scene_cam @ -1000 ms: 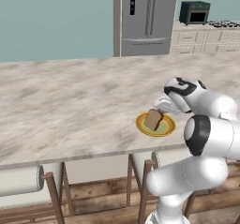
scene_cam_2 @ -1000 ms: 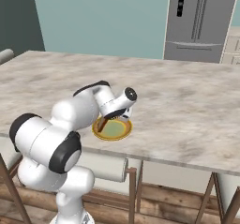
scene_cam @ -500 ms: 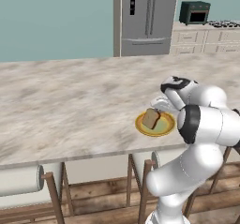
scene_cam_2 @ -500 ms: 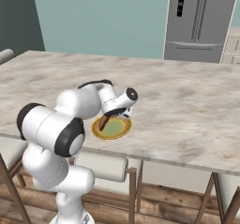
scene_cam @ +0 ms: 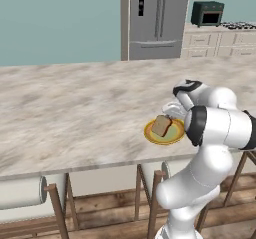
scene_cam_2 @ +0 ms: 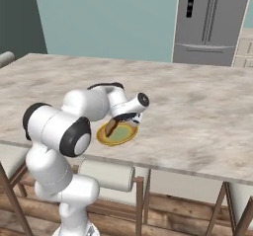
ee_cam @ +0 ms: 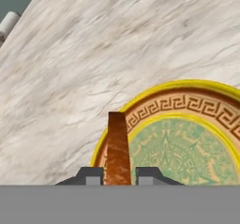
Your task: Start the toaster. Once the lever pops up, take the bread to the plate on the dining counter.
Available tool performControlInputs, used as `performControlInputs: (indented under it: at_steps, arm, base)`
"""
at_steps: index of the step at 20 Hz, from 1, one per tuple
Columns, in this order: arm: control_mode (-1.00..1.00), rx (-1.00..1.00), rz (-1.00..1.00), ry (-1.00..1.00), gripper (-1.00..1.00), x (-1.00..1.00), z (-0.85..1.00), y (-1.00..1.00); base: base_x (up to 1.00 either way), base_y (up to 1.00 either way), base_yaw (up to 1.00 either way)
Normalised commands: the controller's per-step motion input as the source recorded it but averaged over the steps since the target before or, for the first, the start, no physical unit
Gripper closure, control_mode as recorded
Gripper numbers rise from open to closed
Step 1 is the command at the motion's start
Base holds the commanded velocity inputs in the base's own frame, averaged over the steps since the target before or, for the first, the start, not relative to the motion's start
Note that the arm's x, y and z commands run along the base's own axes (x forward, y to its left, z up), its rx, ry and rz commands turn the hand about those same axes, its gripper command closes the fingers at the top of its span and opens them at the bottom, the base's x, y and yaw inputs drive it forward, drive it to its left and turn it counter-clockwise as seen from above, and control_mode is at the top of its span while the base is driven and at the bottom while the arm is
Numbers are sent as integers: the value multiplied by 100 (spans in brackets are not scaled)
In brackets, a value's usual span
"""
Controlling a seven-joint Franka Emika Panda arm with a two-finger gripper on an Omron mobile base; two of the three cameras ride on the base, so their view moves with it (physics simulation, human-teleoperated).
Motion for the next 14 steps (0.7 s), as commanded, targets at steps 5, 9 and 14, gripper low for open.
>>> performControlInputs:
  at_steps: [5, 9, 14]
  arm:
    - [-100, 0, 0, -2, -100, -21, -12, 0]
    - [-100, 0, -1, -6, -100, -37, -3, 1]
    - [-100, 0, -4, -2, -100, -13, 0, 0]
  base:
    - [0, 0, 0]
    - [0, 0, 0]
    - [0, 0, 0]
